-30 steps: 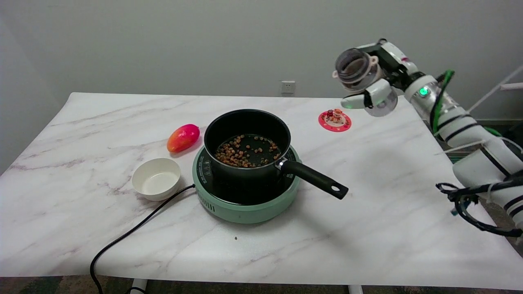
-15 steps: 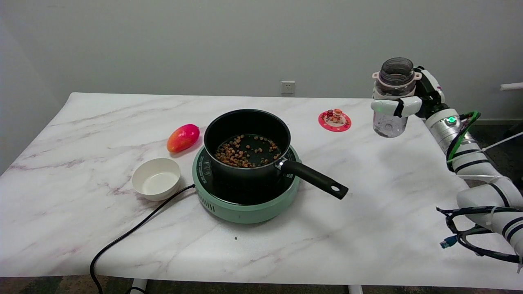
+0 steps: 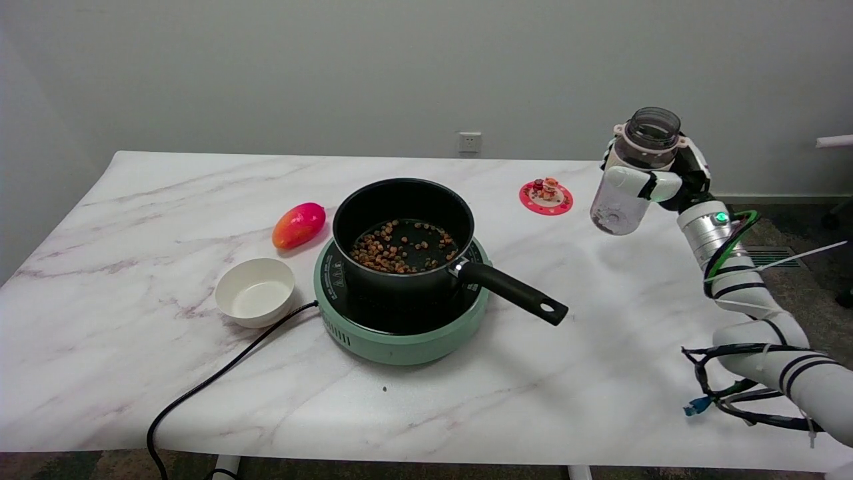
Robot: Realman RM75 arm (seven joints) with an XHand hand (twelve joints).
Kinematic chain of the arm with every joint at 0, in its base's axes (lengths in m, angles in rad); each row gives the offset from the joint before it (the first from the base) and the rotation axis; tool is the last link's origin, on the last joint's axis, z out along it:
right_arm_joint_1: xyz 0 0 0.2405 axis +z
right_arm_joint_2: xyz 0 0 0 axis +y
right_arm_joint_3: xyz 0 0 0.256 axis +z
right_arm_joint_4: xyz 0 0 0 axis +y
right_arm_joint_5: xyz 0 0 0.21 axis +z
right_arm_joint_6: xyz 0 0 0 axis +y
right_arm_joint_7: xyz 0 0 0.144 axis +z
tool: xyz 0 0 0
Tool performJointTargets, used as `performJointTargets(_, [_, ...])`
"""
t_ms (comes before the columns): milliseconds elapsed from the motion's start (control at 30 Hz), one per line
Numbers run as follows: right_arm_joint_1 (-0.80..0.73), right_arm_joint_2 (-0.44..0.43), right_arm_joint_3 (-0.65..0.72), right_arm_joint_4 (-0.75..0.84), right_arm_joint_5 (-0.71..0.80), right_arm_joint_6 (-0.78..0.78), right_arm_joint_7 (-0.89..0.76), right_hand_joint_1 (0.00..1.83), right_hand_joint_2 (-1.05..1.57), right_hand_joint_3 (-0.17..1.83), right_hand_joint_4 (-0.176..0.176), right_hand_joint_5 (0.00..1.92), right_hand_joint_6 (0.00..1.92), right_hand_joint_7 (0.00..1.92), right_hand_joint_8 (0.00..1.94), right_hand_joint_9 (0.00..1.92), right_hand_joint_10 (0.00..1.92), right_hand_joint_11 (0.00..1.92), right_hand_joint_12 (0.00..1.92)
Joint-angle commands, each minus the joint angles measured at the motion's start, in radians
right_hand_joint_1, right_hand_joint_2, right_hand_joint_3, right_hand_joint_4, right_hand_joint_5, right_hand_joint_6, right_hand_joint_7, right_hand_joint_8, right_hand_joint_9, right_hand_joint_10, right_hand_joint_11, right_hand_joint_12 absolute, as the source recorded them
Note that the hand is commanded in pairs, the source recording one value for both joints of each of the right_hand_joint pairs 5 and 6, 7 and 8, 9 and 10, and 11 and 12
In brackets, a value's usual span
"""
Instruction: Place the bottle onto the table.
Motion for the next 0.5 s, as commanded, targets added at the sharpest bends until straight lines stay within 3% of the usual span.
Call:
performJointTargets(33, [0.189, -0.116, -0.208, -0.323, 0.111, 0.176, 0.038, 1.51, 0.74, 0.65, 0.000, 1.89, 1.89, 1.81, 1.81, 1.32, 1.32, 1.16, 1.16])
performJointTargets(300, [0.180, -0.124, -0.234, -0.334, 0.105, 0.170, 0.033, 1.51, 0.70, 0.68, 0.000, 1.89, 1.89, 1.80, 1.80, 1.31, 1.31, 1.15, 1.15])
performJointTargets(367, [0.195, -0.126, -0.330, -0.274, 0.076, 0.240, 0.154, 1.51, 0.70, 0.69, 0.000, 1.89, 1.89, 1.80, 1.80, 1.31, 1.31, 1.15, 1.15])
performJointTargets(400, [0.177, -0.127, -0.240, -0.342, 0.105, 0.177, 0.015, 1.51, 0.70, 0.69, 0.000, 1.89, 1.89, 1.80, 1.80, 1.31, 1.31, 1.15, 1.15])
performJointTargets(500, [0.173, -0.128, -0.239, -0.346, 0.105, 0.180, -0.017, 1.51, 0.69, 0.69, 0.000, 1.88, 1.88, 1.80, 1.80, 1.30, 1.30, 1.14, 1.14])
